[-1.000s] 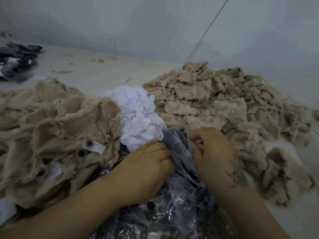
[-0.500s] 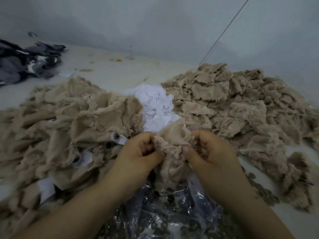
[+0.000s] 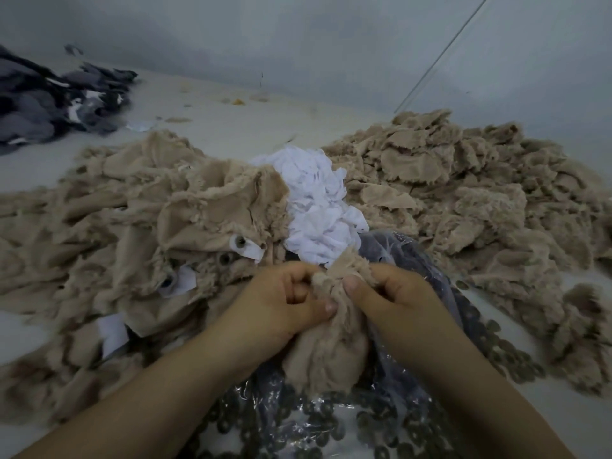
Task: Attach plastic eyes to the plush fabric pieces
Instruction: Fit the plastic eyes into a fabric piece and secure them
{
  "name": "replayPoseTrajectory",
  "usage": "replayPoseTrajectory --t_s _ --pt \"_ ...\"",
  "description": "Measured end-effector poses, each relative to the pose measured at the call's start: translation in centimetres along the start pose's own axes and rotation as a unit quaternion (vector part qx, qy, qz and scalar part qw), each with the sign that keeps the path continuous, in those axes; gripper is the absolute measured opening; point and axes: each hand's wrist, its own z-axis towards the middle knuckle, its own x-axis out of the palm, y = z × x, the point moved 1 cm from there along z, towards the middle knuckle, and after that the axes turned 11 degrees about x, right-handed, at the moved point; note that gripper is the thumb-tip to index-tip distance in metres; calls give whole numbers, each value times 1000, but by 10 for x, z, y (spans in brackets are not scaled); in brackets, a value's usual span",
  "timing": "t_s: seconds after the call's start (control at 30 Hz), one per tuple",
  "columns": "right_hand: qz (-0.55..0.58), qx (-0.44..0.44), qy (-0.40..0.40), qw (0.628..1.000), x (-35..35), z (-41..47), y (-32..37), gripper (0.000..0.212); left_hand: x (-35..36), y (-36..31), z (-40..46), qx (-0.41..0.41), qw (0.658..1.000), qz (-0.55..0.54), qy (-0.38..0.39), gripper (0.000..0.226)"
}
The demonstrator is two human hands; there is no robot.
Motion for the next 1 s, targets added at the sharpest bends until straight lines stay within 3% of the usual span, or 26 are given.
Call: replayPoseTrajectory --t_s 0.07,0.2,0.4,0.5,0.57,0.83,1.0 --pt "4 -11 -8 1000 2 -2 1 28 -2 -1 -1 5 1000 5 -28 7" --pt "-9 -24 -55 998 2 -4 2 40 -12 -6 -2 20 996 52 -66 22" --pt "128 45 0 991 6 -6 0 44 -10 -5 -3 115 964 152 -184 13" --pt "197 69 24 978 11 -6 -3 30 -2 -11 -8 150 948 263 -102 33" --pt "250 83 62 963 13 -6 -5 22 3 -12 -8 151 939 296 -86 30" --pt "325 137 60 934 20 -8 -4 27 -8 -9 -7 72 983 40 -164 31" --pt "385 169 56 906 26 -7 -5 32 -13 -9 -10 89 984 44 -147 39"
